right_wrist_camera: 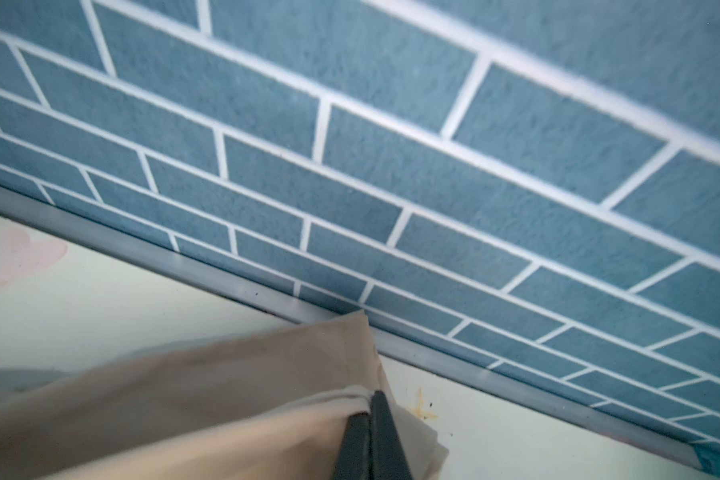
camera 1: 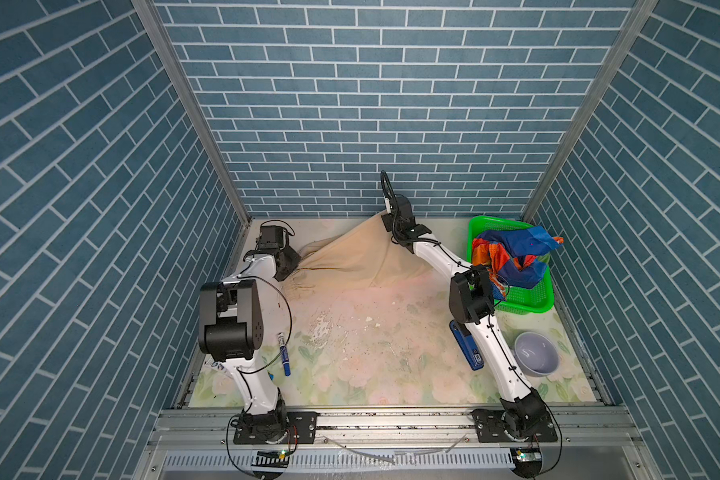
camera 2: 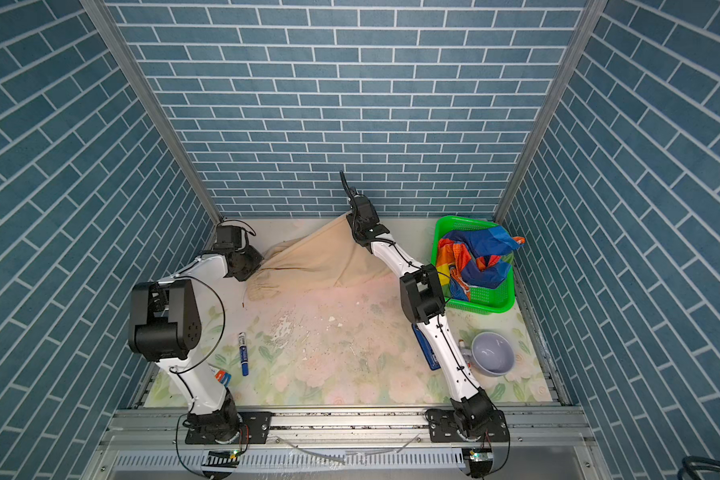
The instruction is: Fold and stack the shorts
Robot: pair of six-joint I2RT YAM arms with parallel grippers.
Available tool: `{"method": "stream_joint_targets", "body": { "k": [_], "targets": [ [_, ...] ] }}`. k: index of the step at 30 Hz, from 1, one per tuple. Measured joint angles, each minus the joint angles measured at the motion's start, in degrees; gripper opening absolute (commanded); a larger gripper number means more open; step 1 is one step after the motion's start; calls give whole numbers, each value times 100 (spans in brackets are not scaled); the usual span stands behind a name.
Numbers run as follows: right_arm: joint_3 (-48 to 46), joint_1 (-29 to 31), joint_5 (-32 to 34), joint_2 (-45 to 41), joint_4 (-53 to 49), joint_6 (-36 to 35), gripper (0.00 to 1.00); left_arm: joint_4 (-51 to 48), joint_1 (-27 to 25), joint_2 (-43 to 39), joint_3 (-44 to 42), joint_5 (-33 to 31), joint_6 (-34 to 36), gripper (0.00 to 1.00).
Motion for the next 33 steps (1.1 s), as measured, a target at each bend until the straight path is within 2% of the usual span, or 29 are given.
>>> {"method": "stream_joint_targets", "body": {
  "k": [9, 11, 13, 14, 15, 18, 25, 29, 33],
  "targets": [
    [0, 7, 234, 39, 815, -437, 2, 33, -13, 251, 354, 70, 2, 0],
    [0, 7, 247, 101, 1025, -494, 14, -4, -17, 361, 476, 46, 11, 1],
    [0, -4, 284, 186, 1202, -579, 42, -105, -11, 533, 682, -96, 52, 12],
    [0, -24, 313, 227, 1272, -605, 49, -146, 7, 612, 758, -168, 79, 17],
    [0, -61, 323, 273, 1335, -605, 55, -197, 26, 702, 835, -254, 125, 24],
    [0, -179, 363, 345, 1394, -686, 64, -317, 63, 887, 970, -428, 166, 37],
    [0, -321, 380, 356, 1360, -686, 69, -542, 61, 988, 1296, -651, 245, 61],
    [-76, -293, 315, 219, 752, -551, 69, -649, 66, 837, 1377, -695, 289, 65],
    [-826, -275, 92, -555, -299, -37, 70, -704, 57, 175, 1095, -721, 328, 69]
  ]
}}
